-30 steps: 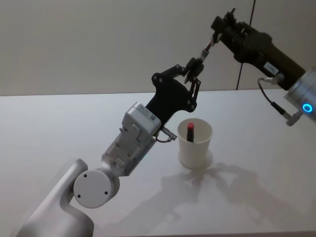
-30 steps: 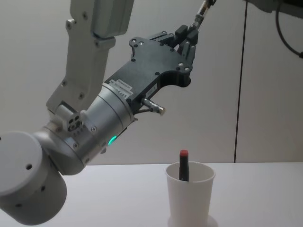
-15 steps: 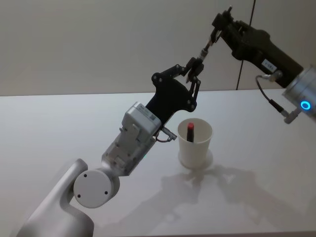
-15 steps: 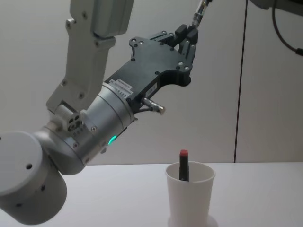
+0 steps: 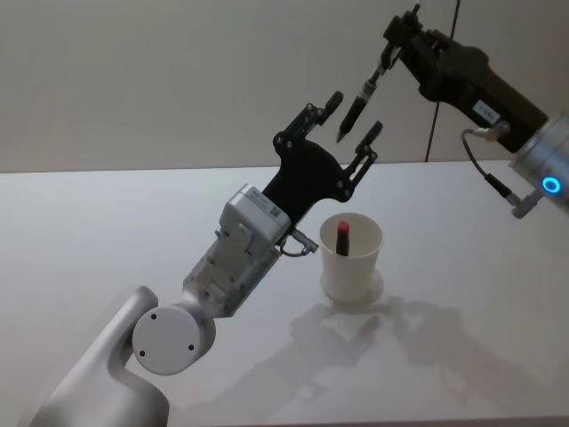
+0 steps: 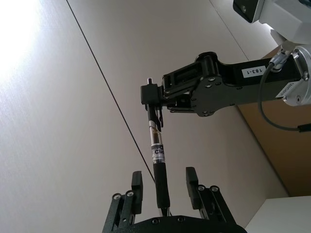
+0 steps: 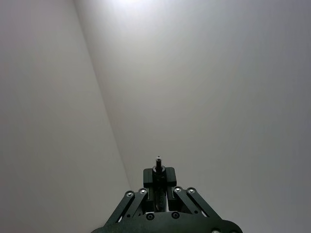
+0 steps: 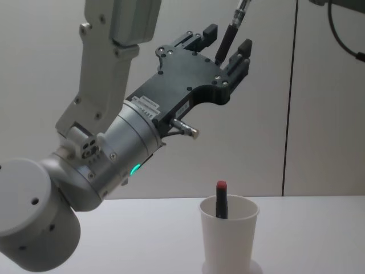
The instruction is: Place the pen into the pen holder.
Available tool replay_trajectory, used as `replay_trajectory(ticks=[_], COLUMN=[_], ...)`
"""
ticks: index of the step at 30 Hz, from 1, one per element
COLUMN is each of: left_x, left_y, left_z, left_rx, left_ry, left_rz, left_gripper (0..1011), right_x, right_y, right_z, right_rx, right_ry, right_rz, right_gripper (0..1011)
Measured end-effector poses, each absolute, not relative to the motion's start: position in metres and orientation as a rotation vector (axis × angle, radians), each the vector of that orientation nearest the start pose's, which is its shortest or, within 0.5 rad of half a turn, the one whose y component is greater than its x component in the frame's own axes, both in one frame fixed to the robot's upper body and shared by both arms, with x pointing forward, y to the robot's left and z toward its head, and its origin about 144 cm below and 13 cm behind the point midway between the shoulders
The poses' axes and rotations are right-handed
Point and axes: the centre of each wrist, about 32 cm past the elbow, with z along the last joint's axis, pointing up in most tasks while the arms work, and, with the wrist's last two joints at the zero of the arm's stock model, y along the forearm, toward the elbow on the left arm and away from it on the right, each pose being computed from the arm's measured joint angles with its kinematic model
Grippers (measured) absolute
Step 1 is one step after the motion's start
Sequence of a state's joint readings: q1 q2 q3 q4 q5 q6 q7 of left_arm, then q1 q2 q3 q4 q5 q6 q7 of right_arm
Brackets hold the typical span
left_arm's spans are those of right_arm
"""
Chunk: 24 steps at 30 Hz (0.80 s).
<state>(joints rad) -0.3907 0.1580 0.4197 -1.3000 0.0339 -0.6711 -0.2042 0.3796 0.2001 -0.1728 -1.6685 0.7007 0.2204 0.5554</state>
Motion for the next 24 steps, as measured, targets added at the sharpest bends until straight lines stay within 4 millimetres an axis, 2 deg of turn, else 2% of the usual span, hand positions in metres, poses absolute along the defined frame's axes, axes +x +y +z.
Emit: replay_trajectory(ticks=[7,8,16,24], left_x=[0.5457,0.5457,0.5457,0.5457], left_y=[0.1600,0.1599,0.1599,0.1600], left_z=[1.1871,1.1871,1.1871,1.1871], left_rx=[-0.334,-0.334,-0.334,-0.333], left_ry=[-0.718,-0.718,-0.718,-0.718], left_rz=[0.858,0.858,0.858,0.858], left_gripper=[755,811,999,1000], right_x=[0.5329,0.5329,0.5327,0.5322], right_y=[-0.2237,-0.2237,-0.2245,-0.2285], right_z=[1.3060,1.3061,1.3060,1.3029], right_rx=[0.464,0.465,0.465,0.460], right_ry=[0.059,0.058,0.053,0.049], right_rz=[-0.658,-0.658,-0.668,-0.692], right_gripper=[132,132,132,132])
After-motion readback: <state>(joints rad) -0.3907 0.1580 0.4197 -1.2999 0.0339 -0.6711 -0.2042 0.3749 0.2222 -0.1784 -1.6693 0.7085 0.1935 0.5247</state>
